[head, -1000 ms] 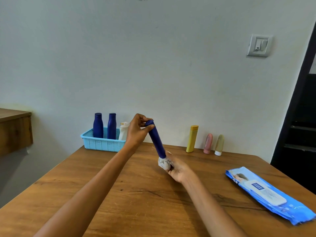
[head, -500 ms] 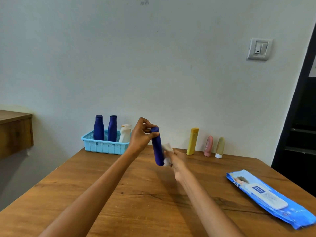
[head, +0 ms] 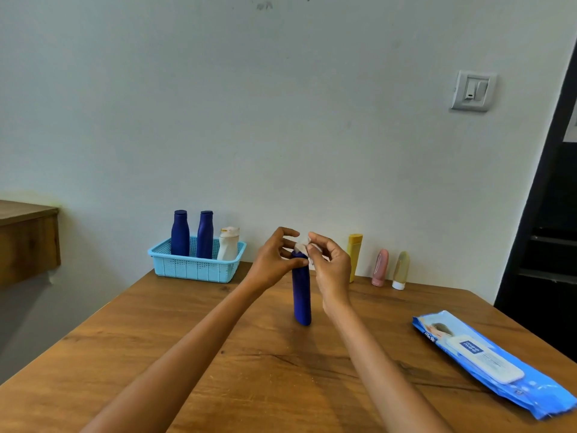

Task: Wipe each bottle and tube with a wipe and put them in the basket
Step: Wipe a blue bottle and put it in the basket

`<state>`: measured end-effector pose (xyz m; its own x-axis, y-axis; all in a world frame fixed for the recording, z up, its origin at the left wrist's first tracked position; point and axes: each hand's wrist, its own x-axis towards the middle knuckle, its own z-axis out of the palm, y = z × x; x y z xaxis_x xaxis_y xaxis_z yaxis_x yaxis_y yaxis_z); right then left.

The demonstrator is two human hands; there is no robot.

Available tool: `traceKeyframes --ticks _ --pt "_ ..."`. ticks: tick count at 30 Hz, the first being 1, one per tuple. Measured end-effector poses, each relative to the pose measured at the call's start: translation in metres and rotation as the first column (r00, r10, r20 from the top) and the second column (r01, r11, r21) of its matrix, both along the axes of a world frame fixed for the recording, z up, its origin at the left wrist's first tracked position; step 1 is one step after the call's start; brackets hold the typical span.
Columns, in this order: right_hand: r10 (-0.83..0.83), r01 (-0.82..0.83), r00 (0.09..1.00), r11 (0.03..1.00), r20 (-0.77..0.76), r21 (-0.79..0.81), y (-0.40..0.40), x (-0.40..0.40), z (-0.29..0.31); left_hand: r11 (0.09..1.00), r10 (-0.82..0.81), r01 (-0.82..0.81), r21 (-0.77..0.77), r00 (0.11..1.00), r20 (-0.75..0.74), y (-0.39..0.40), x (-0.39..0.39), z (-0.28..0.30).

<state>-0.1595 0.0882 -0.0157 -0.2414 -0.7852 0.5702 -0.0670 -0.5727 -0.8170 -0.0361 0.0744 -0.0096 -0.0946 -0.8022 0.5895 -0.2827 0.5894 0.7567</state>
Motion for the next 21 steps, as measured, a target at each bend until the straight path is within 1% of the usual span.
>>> traceKeyframes --ticks 2,4,6,7,11,16,19,21 --pt "-0.075 0.058 0.986 0.992 -0.151 -0.115 0.001 0.000 0.001 1.000 0.002 -0.002 -0.001 1.000 -0.007 -0.001 -0.002 -0.001" --pt "-0.127 0.078 0.952 0.981 -0.278 -0.180 0.001 0.001 0.001 1.000 0.021 -0.021 0.003 1.000 0.011 -0.001 -0.003 -0.002" --pt "-0.161 0.105 0.918 0.980 -0.361 -0.170 0.000 0.002 0.000 0.999 0.028 -0.029 0.033 0.999 0.027 -0.002 -0.004 -0.004" --pt "-0.170 0.122 0.910 0.981 -0.379 -0.149 -0.001 0.002 -0.001 0.998 0.037 -0.038 0.045 0.999 0.036 -0.003 -0.003 -0.005" --pt "-0.161 0.152 0.918 0.987 -0.362 -0.052 -0.004 0.000 -0.002 0.997 0.049 -0.053 0.061 0.997 0.055 -0.004 -0.006 -0.006" --pt "-0.061 0.076 0.942 0.996 -0.330 0.035 -0.008 -0.010 -0.001 0.997 0.051 -0.053 0.063 0.998 0.040 -0.004 -0.006 -0.008" --pt "-0.008 0.021 0.969 0.998 -0.247 0.051 -0.012 -0.019 0.000 0.993 0.024 -0.025 0.112 1.000 0.008 -0.004 -0.003 -0.008" --pt "-0.005 0.015 0.983 0.998 -0.182 0.057 -0.014 -0.020 -0.003 0.991 0.001 -0.004 0.134 1.000 0.019 -0.004 -0.003 -0.008"
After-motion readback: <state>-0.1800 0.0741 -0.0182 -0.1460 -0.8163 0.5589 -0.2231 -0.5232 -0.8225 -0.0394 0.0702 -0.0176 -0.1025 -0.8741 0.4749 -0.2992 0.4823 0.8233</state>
